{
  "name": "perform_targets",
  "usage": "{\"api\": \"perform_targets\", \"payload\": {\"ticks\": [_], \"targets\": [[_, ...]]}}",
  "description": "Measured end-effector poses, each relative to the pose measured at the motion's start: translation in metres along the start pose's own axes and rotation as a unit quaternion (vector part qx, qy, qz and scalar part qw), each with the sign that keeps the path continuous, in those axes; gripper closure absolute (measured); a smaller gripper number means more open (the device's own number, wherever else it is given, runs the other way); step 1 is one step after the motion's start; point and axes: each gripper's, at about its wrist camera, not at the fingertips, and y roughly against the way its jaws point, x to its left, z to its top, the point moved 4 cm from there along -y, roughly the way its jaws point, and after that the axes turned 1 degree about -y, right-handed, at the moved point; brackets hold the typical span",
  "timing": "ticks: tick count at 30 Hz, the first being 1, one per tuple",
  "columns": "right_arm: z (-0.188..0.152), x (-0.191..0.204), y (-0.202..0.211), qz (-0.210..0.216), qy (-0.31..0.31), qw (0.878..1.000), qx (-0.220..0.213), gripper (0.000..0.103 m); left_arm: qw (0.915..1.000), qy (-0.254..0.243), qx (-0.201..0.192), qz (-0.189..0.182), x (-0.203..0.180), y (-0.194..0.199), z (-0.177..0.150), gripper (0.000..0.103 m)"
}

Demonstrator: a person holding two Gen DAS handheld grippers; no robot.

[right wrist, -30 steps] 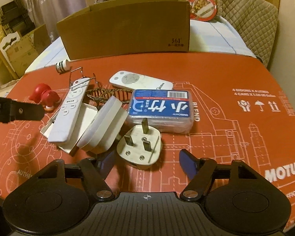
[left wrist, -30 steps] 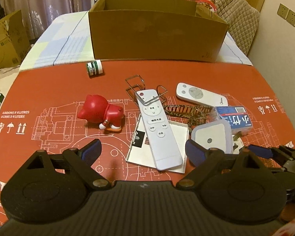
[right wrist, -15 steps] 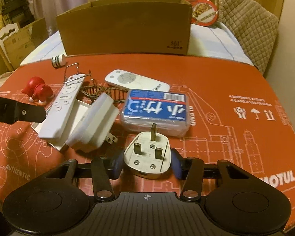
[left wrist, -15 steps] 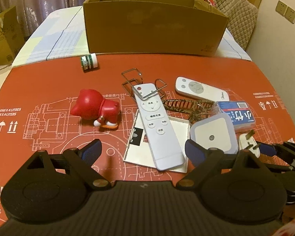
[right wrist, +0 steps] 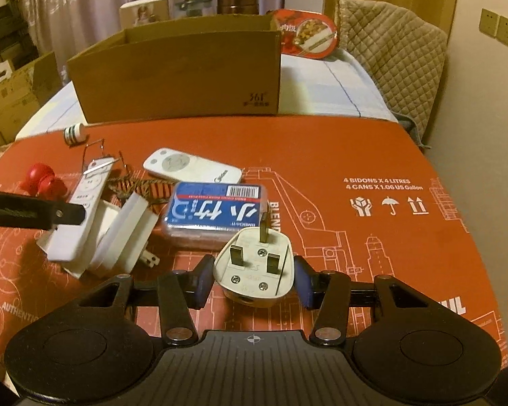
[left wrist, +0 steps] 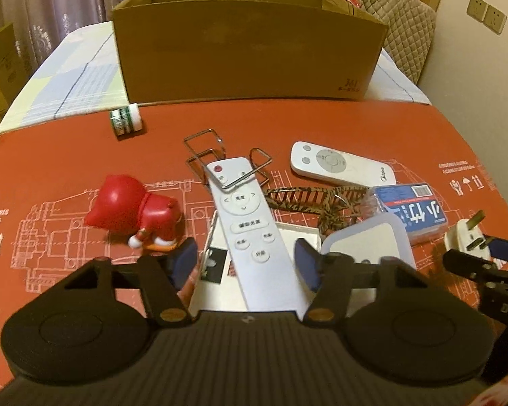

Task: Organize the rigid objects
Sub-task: 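Grasp the white remote with the left tool while the right tool grasps the white plug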

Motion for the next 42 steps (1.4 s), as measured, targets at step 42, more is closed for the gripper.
{"api": "perform_targets", "payload": {"ticks": [42], "targets": [[0.002, -0.002, 0.018, 0.006, -0.019, 1.000, -0.012, 0.057, 0.9971, -0.064, 0.015, 0.038, -0.012, 0.014, -0.031, 0.070]]}}
